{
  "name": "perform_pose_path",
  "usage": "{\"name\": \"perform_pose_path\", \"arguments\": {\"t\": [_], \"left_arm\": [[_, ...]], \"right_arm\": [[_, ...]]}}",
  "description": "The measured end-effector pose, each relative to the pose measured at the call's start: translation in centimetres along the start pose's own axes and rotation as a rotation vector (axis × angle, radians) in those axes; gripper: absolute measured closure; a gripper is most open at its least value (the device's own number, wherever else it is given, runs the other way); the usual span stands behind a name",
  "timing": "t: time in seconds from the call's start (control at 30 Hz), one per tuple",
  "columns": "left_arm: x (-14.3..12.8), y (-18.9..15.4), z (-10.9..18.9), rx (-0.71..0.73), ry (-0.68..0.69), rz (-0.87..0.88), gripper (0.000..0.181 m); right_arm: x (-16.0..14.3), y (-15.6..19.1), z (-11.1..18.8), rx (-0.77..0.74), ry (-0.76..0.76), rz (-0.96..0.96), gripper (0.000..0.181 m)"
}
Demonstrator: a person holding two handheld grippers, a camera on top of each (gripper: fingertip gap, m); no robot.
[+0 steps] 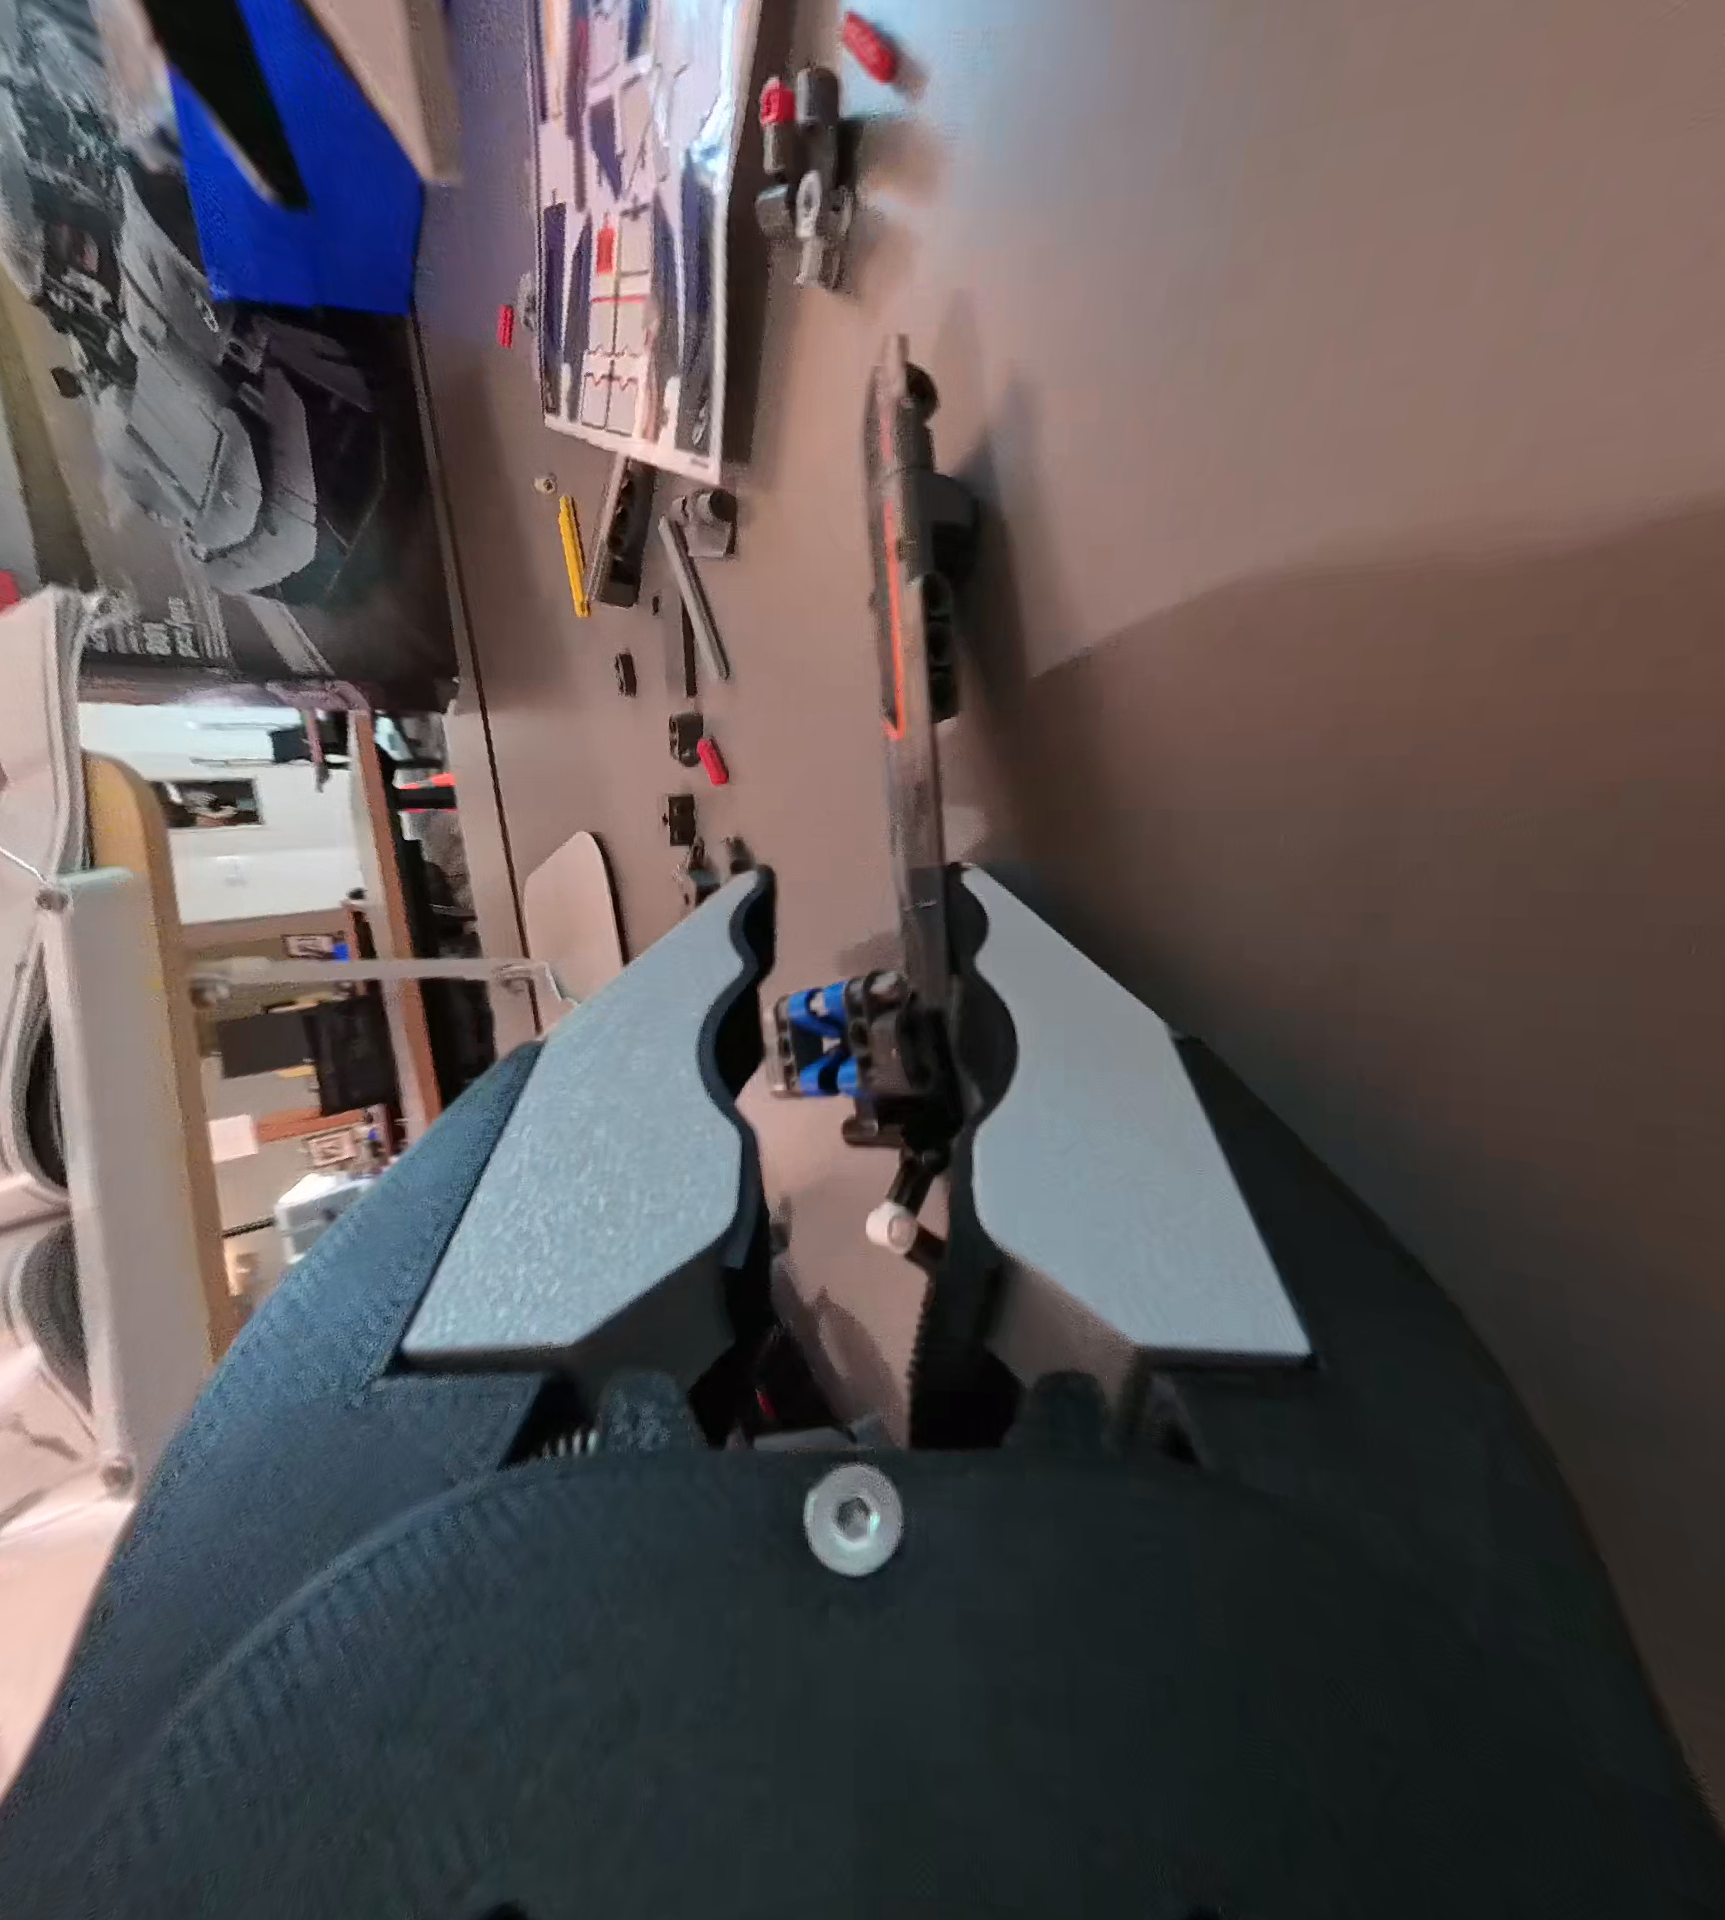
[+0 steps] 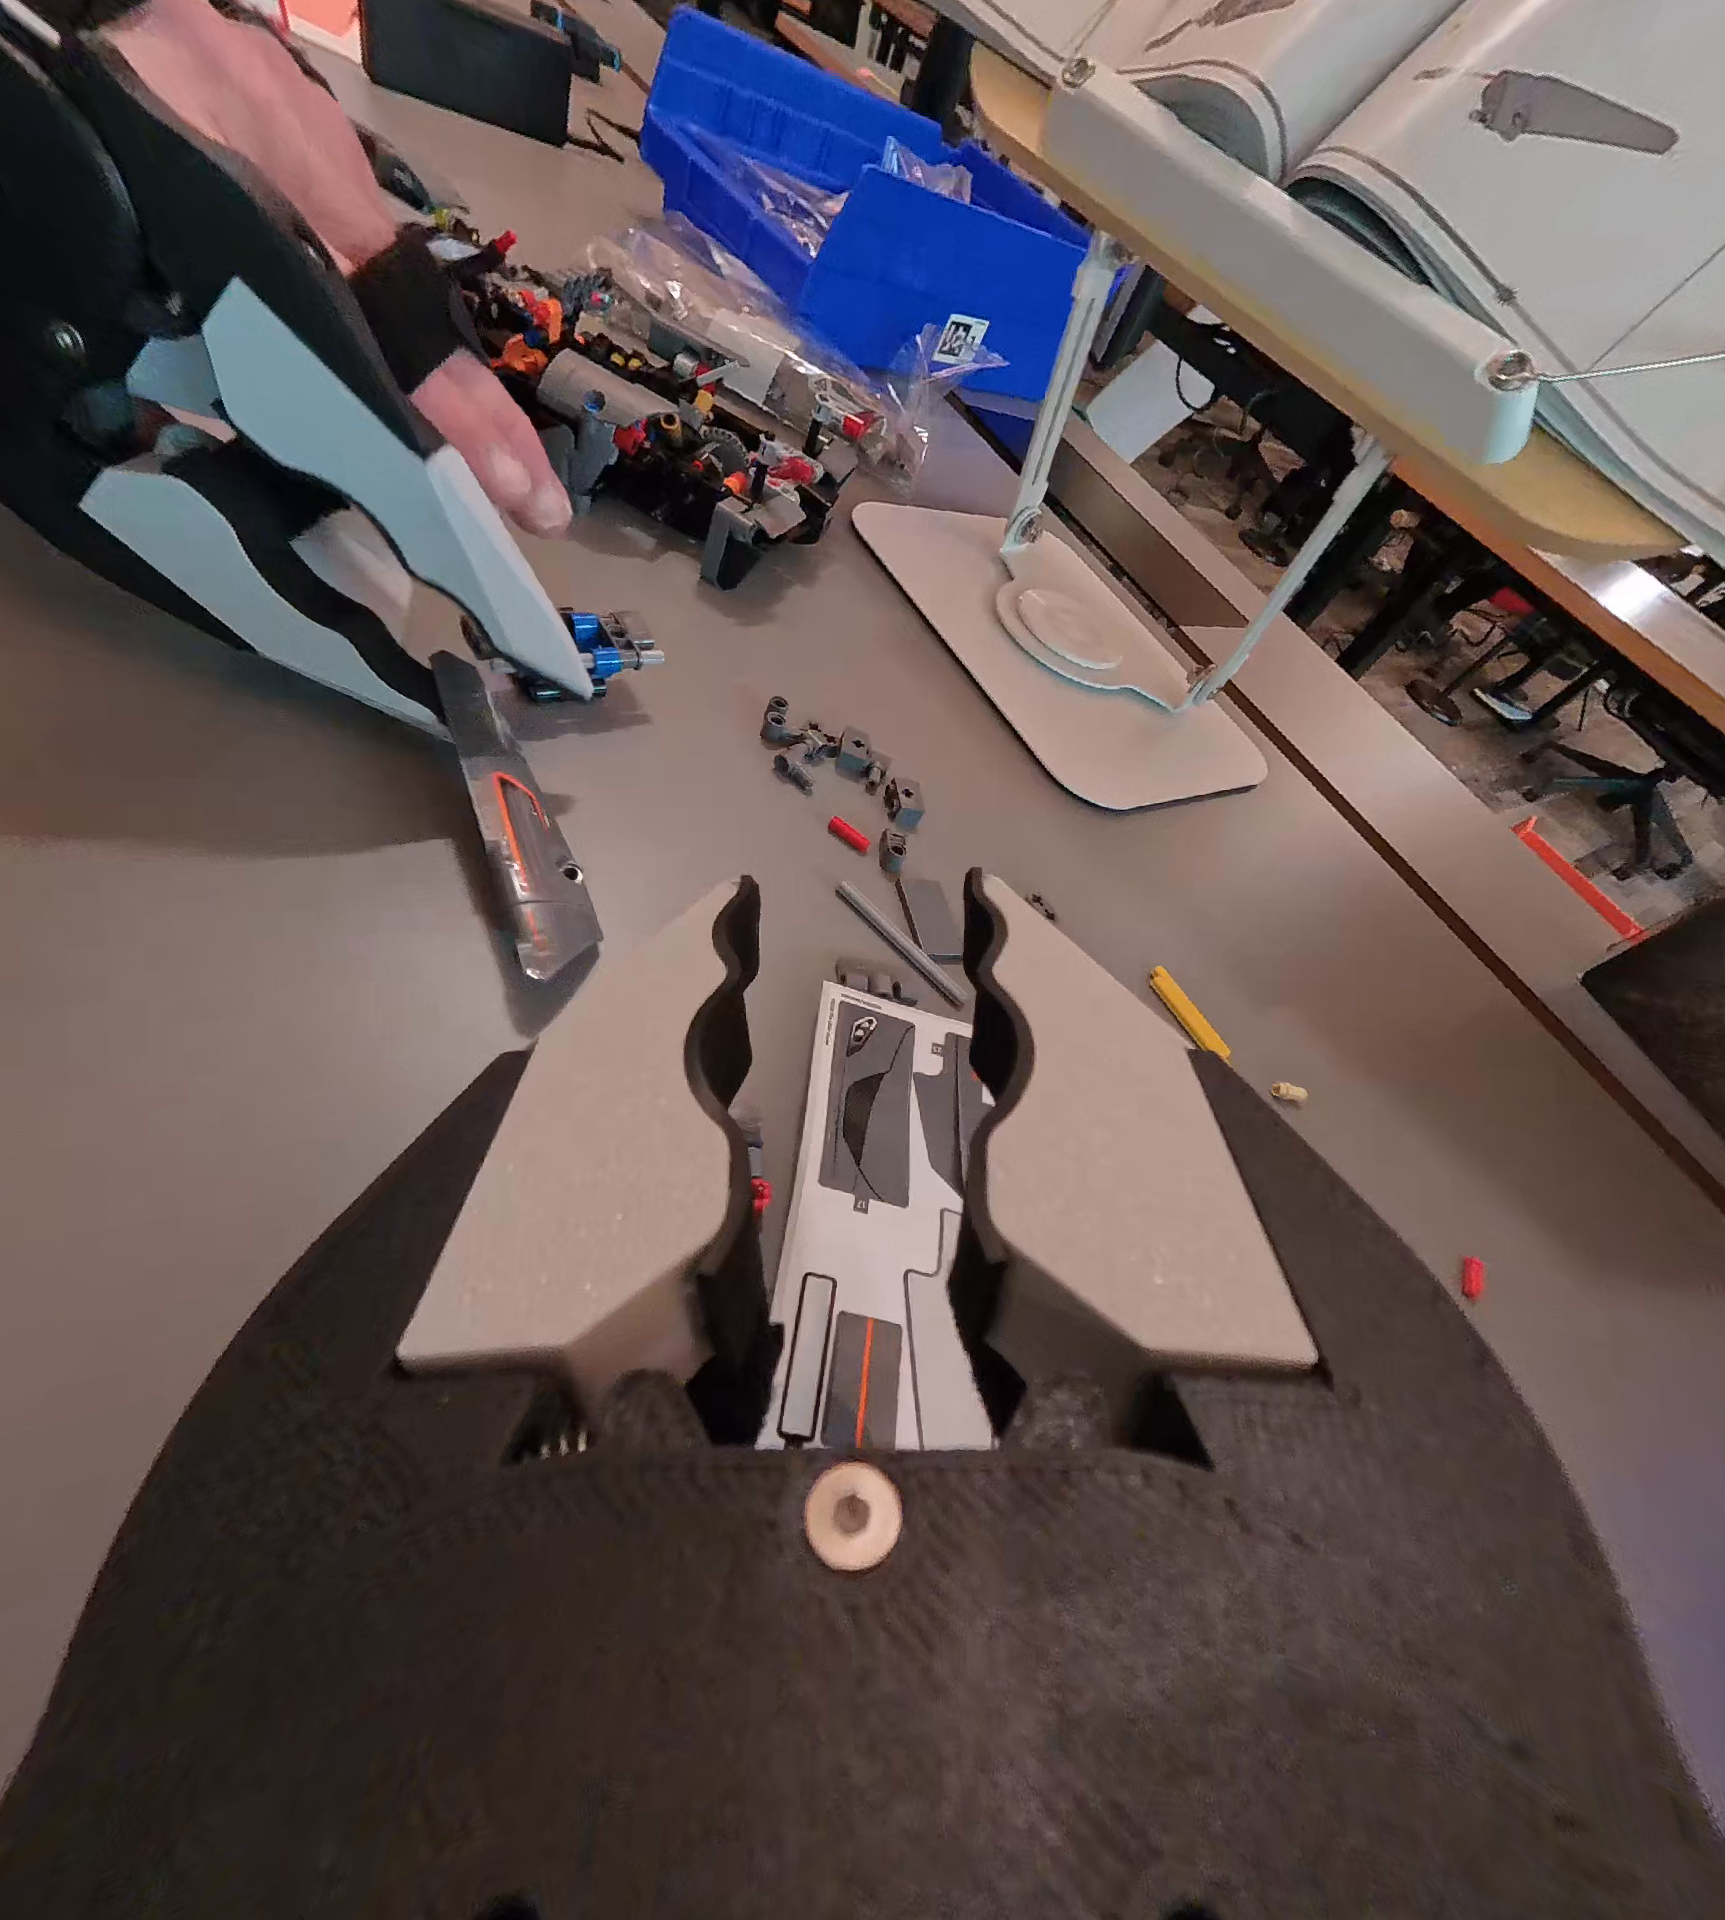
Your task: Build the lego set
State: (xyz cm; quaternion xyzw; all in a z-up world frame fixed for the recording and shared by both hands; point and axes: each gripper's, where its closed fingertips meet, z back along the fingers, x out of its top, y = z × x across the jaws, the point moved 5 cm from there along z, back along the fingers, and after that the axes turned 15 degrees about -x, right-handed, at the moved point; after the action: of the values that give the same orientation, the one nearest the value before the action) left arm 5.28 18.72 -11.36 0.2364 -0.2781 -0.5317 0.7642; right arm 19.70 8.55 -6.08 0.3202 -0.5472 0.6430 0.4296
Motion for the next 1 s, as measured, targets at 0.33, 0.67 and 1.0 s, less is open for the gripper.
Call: {"name": "perform_pose_path", "arguments": {"t": [0.33, 0.67, 1.0], "left_arm": [[-2.3, -0.2, 3.4, -0.143, -0.062, 0.151, 0.121], [0.3, -0.7, 3.2, -0.185, -0.168, 0.16, 0.128], [2.6, -0.3, 0.1, -0.326, -0.167, 0.216, 0.152]], "right_arm": [[-0.8, -1.9, 0.5, -0.084, -0.021, -0.039, 0.145], [-1.0, -2.7, 1.0, -0.143, -0.049, -0.043, 0.147], [-1.1, -2.4, 0.9, -0.145, -0.048, -0.037, 0.148]]}}
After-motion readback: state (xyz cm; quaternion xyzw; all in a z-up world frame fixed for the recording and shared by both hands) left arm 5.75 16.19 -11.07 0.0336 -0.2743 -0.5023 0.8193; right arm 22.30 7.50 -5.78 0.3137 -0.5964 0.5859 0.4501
